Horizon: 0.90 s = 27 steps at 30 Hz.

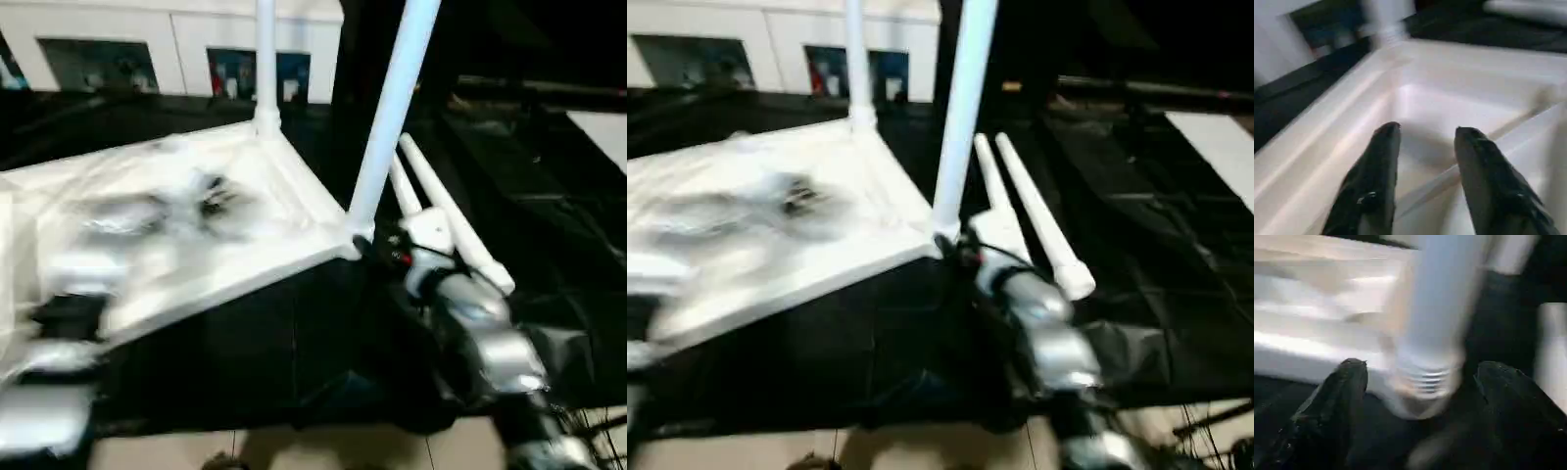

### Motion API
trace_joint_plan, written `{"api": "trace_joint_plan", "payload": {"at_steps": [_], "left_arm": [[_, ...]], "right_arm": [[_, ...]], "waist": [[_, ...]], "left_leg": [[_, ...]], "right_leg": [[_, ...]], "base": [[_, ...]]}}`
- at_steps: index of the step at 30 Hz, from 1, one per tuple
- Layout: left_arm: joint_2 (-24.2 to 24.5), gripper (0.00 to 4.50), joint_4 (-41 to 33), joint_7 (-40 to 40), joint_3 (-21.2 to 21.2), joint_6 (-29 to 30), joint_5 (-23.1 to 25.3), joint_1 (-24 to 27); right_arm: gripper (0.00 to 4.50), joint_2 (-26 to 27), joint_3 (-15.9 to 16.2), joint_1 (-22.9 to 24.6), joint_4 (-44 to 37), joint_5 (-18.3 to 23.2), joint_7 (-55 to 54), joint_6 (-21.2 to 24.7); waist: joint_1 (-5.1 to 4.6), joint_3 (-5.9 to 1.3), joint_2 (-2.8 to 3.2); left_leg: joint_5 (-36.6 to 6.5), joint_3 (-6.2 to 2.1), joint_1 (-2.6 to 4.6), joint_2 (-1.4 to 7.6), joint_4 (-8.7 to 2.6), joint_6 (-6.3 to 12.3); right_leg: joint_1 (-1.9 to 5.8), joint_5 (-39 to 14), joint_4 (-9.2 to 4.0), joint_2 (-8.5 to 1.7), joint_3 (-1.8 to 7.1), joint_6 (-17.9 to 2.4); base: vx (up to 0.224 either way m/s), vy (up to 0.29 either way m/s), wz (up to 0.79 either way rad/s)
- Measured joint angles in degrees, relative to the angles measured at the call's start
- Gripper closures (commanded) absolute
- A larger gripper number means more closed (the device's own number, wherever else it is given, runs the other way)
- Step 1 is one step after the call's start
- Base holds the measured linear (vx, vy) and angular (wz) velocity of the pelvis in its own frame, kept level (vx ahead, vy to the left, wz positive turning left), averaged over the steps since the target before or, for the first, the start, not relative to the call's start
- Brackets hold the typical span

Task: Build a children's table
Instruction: Rotate leg to tighten

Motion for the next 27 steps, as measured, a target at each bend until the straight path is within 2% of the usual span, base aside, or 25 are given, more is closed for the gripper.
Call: {"api": "trace_joint_plan", "payload": {"at_steps": [2,4,7,10,13,17,20,22,27], "left_arm": [[1.8,2.02,-2.7,-2.7,3.5,0.9,-2.7,3.6],[4.2,2.02,-8.3,-10.7,5.2,-0.1,-7.5,9.6],[7.2,2.02,-13.6,-19.0,5.7,3.3,-12.3,15.7],[11.8,2.02,-19.8,-25.4,6.1,8.8,-16.3,21.6],[14.3,2.02,-25.0,-28.6,4.4,13.1,-18.4,25.8],[14.4,2.02,-27.7,-28.1,1.2,14.3,-17.9,28.8],[14.4,2.02,-28.6,-27.1,-0.1,14.4,-16.9,29.8],[14.4,2.02,-29.4,-25.5,-0.7,14.4,-15.5,30.0],[14.2,2.02,-31.1,-22.8,-1.3,14.5,-14.0,31.6]], "right_arm": [[0.62,-3.1,0.3,0.8,-1.9,3.4,7.0,2.9],[0.62,-6.2,0.9,1.4,-4.3,7.1,14.1,5.8],[0.62,-6.8,1.4,0.2,-4.9,10.2,19.4,8.4],[0.62,-3.5,2.7,-2.6,-3.4,10.1,20.2,8.7],[0.62,1.4,4.2,-7.2,1.7,9.1,19.0,6.9],[0.62,5.2,4.5,-12.6,8.2,8.0,17.6,4.4],[0.62,6.5,4.2,-15.6,13.2,7.3,15.7,2.3],[0.62,7.8,3.2,-18.1,18.2,6.9,12.8,0.6],[0.62,8.7,0.7,-21.0,23.9,5.6,7.8,-2.4]], "waist": [[0.15,0.16,-0.42],[0.29,0.29,-0.99],[0.10,0.25,-1.56],[-0.12,0.30,-1.91],[-0.27,0.33,-1.91],[0.09,0.35,-2.16],[0.03,0.33,-2.58],[-0.18,0.34,-2.87],[-0.22,0.31,-3.11]], "left_leg": [[0.0,-0.01,-0.01,0.01,0.02,0.01],[0.0,-0.01,0.00,0.03,0.04,-0.02],[-0.1,0.00,0.04,0.08,0.08,-0.19],[0.0,0.00,0.18,0.12,0.08,-0.26],[0.1,0.01,0.22,0.11,0.07,-0.41],[0.1,0.01,0.19,0.11,0.06,-0.46],[0.1,0.01,0.18,0.10,0.06,-0.48],[0.1,0.02,0.20,0.10,0.06,-0.54],[0.2,0.01,0.23,0.12,0.06,-0.65]], "right_leg": [[0.00,0.0,0.01,0.00,-0.01,0.0],[0.02,0.0,0.01,0.00,0.00,0.0],[0.01,0.0,0.09,0.04,-0.01,0.0],[0.04,0.0,0.21,0.07,0.00,-0.1],[-0.02,0.0,0.31,0.06,0.05,-0.1],[-0.02,0.0,0.36,0.07,0.04,-0.1],[-0.01,0.0,0.35,0.06,0.04,-0.1],[-0.02,0.0,0.38,0.06,0.05,-0.1],[-0.03,0.0,0.47,0.09,0.05,-0.1]], "base": [[0.000,0.000,0.00],[0.000,0.000,0.00],[0.000,0.000,0.00],[0.000,0.000,0.00],[0.000,0.000,0.00],[0.000,0.000,0.00],[0.000,0.000,0.00],[0.000,0.000,0.00],[0.000,0.000,0.00]]}}
